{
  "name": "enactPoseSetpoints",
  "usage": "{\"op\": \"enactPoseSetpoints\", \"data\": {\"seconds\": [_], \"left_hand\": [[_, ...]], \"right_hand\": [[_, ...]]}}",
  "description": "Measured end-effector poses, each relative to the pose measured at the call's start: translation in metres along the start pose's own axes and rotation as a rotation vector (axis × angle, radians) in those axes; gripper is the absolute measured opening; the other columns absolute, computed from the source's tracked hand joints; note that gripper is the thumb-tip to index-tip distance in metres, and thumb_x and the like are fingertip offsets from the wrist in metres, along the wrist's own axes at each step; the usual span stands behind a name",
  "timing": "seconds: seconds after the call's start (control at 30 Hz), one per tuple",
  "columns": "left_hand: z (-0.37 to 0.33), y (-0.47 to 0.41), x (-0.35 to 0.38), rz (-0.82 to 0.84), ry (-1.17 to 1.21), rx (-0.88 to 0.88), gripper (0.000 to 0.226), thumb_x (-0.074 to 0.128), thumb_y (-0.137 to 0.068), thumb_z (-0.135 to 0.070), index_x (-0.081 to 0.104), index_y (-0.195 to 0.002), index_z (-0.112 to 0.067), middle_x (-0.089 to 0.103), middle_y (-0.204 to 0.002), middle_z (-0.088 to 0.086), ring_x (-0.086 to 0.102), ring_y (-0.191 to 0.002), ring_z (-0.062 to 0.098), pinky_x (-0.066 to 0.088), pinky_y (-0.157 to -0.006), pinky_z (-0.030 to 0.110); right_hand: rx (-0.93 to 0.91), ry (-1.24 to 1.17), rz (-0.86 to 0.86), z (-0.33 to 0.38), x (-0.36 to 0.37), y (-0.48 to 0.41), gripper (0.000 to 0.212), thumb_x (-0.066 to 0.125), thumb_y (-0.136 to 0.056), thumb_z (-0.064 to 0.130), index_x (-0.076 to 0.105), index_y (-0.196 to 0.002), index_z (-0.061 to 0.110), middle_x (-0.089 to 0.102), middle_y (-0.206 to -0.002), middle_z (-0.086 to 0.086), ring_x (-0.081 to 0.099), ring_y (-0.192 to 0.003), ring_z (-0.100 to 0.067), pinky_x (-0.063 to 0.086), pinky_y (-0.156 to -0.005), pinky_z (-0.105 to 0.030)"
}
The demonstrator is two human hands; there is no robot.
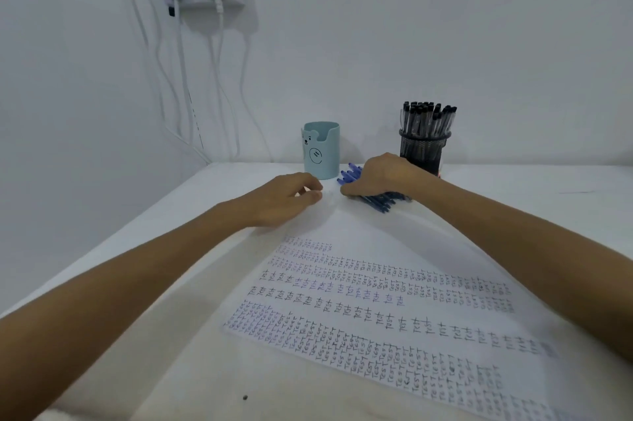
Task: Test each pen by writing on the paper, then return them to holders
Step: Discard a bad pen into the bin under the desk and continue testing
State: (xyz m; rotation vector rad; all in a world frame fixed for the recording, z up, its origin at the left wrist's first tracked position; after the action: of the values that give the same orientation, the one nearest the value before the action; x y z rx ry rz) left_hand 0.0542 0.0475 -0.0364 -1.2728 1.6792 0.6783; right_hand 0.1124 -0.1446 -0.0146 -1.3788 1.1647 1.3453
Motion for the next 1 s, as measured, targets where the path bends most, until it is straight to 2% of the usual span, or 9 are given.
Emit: {"op": "enactPoseSetpoints", "data": {"seconds": [0.13,0.23,0.33,0.4,0.47,0.57,0.7,0.9,1.0], "left_hand": [[-0.014,-0.034,0.015,-0.066,-0.006,-0.053,0.035,0.045,-0.109,-0.028,0.056,-0.138,-0.010,0.058,-0.139,0.009,0.055,-0.123,0.025,0.045,-0.102,0.039],[-0.022,-0.055,0.022,-0.173,0.138,-0.135,0.029,0.041,-0.107,-0.021,0.057,-0.125,-0.005,0.058,-0.128,0.012,0.054,-0.115,0.029,0.047,-0.087,0.036],[-0.026,-0.078,0.030,-0.235,0.180,-0.206,0.017,0.038,-0.105,-0.020,0.050,-0.104,-0.007,0.057,-0.115,0.014,0.050,-0.103,0.028,0.040,-0.071,0.032],[-0.030,-0.088,0.032,-0.266,0.139,-0.239,0.027,0.036,-0.107,-0.028,0.053,-0.105,-0.007,0.060,-0.112,0.016,0.053,-0.102,0.030,0.044,-0.078,0.037],[-0.031,-0.096,0.034,-0.277,0.100,-0.244,0.039,0.032,-0.108,-0.036,0.057,-0.109,-0.006,0.063,-0.112,0.017,0.056,-0.103,0.033,0.046,-0.083,0.041],[-0.027,-0.103,0.036,-0.265,0.010,-0.260,0.044,0.030,-0.108,-0.041,0.055,-0.093,-0.009,0.063,-0.103,0.018,0.054,-0.091,0.031,0.039,-0.074,0.037],[-0.025,-0.107,0.035,-0.286,0.005,-0.281,0.051,0.032,-0.109,-0.037,0.053,-0.074,-0.006,0.061,-0.091,0.018,0.053,-0.083,0.030,0.037,-0.070,0.035],[-0.025,-0.102,0.032,-0.309,-0.011,-0.291,0.035,0.036,-0.110,-0.031,0.051,-0.090,-0.006,0.056,-0.093,0.013,0.051,-0.084,0.027,0.036,-0.069,0.033],[-0.023,-0.102,0.031,-0.321,0.049,-0.292,0.032,0.037,-0.109,-0.032,0.050,-0.097,-0.006,0.058,-0.098,0.015,0.052,-0.085,0.028,0.036,-0.069,0.034]], "right_hand": [[0.040,-0.008,0.131,0.004,-0.003,-0.008,0.073,0.047,-0.090,0.070,0.050,-0.140,0.016,0.055,-0.138,-0.011,0.053,-0.120,-0.030,0.043,-0.098,-0.036],[0.027,-0.043,0.223,0.007,-0.006,-0.008,0.070,0.047,-0.091,0.066,0.044,-0.142,0.019,0.050,-0.145,-0.012,0.049,-0.129,-0.031,0.038,-0.101,-0.036],[-0.044,-0.058,0.346,0.009,-0.006,-0.005,0.046,0.044,-0.101,0.049,0.043,-0.135,0.018,0.051,-0.130,-0.013,0.049,-0.121,-0.031,0.033,-0.094,-0.032],[-0.079,-0.048,0.380,0.009,-0.008,-0.006,0.027,0.049,-0.098,0.038,0.049,-0.109,0.014,0.052,-0.104,-0.011,0.051,-0.093,-0.028,0.038,-0.087,-0.034],[-0.100,-0.016,0.377,0.008,-0.012,-0.003,0.022,0.055,-0.091,0.033,0.058,-0.103,0.014,0.053,-0.096,-0.011,0.050,-0.080,-0.025,0.043,-0.077,-0.033],[-0.107,0.016,0.388,0.005,-0.018,0.007,0.038,0.057,-0.092,0.030,0.063,-0.124,0.011,0.051,-0.099,-0.010,0.048,-0.082,-0.023,0.041,-0.059,-0.028],[-0.102,0.027,0.391,0.004,-0.019,0.008,0.034,0.061,-0.088,0.035,0.060,-0.109,0.008,0.058,-0.106,-0.010,0.055,-0.093,-0.026,0.043,-0.055,-0.028],[-0.178,0.065,0.263,0.002,-0.019,0.010,0.037,0.065,-0.083,0.046,0.063,-0.096,0.011,0.063,-0.093,-0.006,0.058,-0.079,-0.023,0.043,-0.058,-0.027],[-0.233,0.142,0.176,0.005,-0.017,0.012,0.042,0.060,-0.087,0.051,0.062,-0.106,0.014,0.060,-0.091,-0.002,0.056,-0.075,-0.018,0.040,-0.058,-0.030]]}}
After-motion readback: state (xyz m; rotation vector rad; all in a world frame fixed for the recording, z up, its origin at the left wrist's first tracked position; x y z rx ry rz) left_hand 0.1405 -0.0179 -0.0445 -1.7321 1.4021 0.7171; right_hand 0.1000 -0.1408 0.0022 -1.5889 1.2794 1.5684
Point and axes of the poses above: each hand's wrist, its own y-axis away from the middle knuckle, its own x-axis out of the palm, z = x × y, the point moved 3 cm from there along -y, towards the middle knuckle
